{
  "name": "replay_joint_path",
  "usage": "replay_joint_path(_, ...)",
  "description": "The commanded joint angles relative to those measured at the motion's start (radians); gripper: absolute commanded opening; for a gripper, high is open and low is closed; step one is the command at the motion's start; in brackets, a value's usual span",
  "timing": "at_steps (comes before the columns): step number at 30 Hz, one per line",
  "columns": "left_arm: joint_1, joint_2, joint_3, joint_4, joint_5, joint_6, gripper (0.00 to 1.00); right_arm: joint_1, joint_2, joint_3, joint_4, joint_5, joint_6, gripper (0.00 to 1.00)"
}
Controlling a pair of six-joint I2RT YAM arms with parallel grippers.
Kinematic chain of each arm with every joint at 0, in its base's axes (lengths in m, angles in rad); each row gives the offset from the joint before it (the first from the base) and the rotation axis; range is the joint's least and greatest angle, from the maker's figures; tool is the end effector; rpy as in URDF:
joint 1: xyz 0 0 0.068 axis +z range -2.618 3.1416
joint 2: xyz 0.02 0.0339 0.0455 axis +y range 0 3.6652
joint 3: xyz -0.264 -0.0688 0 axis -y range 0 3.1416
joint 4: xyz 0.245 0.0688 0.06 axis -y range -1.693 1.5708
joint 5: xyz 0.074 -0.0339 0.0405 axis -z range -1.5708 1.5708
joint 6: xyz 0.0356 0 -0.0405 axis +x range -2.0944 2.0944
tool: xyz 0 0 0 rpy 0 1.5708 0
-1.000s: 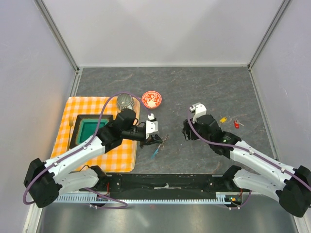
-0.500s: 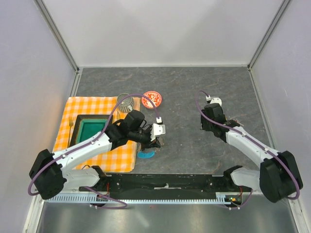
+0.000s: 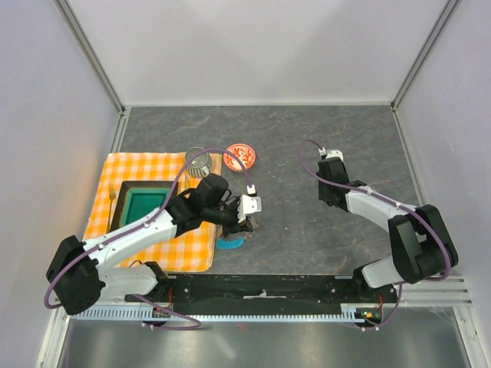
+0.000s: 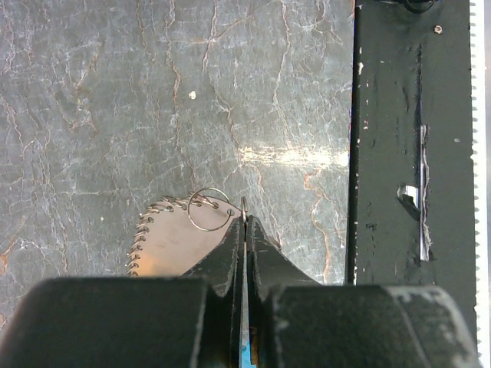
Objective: Put the keys on the keyring
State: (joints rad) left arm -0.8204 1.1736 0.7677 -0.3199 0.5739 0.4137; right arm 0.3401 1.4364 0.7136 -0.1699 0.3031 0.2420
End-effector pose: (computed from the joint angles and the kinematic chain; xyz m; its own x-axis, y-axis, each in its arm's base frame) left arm 0.1525 -0.1919 0.2464 -0.0562 0.5553 -0.8297 0.9979 0.0572 -0.0293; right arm 0.2635 0.0820 0.1740 -0.7468 -0.0216 -0.6647 0.0382 0.9964 -0.0753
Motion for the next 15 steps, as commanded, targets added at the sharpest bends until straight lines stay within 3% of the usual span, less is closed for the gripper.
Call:
replay_joint_path(1, -0.003, -0.020, 0.024, 0.013, -0.014, 0.045, 0.02, -0.003, 0.039, 0.047, 0.059, 0.057, -0.041, 0.27)
replay_joint_path(7, -0.005, -0.022, 0.021, 0.018, -0.017, 0.043, 0.02, -0.006, 0.067, 0.040, 0.072, 0.062, -0.056, 0.20)
replay_joint_path(15, -0.005, -0.020, 0.021, 0.019, -0.013, 0.043, 0.02, -0.006, 0.085, 0.037, 0.078, 0.045, -0.061, 0.19)
